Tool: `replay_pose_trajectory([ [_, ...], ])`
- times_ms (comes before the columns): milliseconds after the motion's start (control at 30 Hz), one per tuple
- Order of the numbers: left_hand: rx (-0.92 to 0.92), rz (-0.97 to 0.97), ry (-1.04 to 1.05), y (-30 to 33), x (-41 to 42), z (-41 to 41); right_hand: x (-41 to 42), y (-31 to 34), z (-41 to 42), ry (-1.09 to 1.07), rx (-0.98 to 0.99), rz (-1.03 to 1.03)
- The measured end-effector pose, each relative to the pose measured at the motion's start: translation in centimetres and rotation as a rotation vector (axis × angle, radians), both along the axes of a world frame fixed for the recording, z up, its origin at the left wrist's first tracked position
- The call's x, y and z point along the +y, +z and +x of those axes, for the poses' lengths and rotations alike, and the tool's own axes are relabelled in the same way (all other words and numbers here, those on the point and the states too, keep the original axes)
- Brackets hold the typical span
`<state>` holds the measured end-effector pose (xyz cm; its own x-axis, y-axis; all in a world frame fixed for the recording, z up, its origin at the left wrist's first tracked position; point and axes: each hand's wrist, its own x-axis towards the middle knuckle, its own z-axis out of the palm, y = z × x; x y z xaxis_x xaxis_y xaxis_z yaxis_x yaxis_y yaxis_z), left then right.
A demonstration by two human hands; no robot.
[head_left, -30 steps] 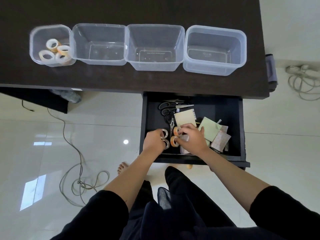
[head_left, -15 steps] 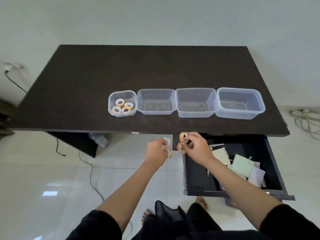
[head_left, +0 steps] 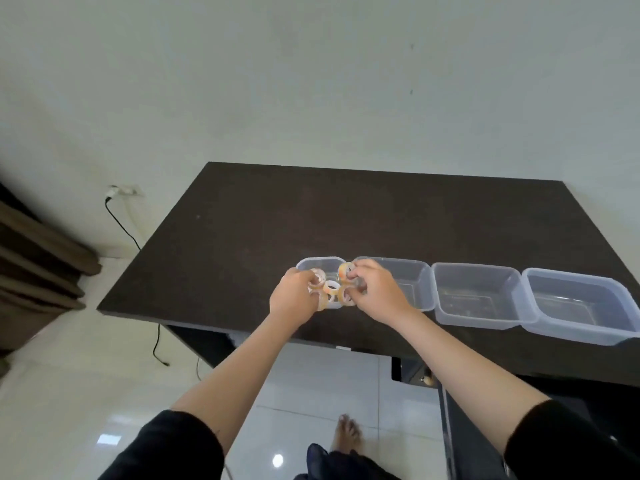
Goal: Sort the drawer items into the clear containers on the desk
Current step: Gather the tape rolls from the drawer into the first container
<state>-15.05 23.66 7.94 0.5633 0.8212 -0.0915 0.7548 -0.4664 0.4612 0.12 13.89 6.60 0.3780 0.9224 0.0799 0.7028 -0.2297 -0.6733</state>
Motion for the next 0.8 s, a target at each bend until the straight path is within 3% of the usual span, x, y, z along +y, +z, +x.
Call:
replay_pose_trajectory([
  [367,0.271,0.021,-0.160,-3.3,6.0,2.8,7.3,-2.1,1.8,0.204,-0.187,-0.299],
  [800,-0.023,-0.004,-0.069,-3.6,2.8,0.8,4.6,-2.1,1.2,0.145,-0.175,-0.186],
])
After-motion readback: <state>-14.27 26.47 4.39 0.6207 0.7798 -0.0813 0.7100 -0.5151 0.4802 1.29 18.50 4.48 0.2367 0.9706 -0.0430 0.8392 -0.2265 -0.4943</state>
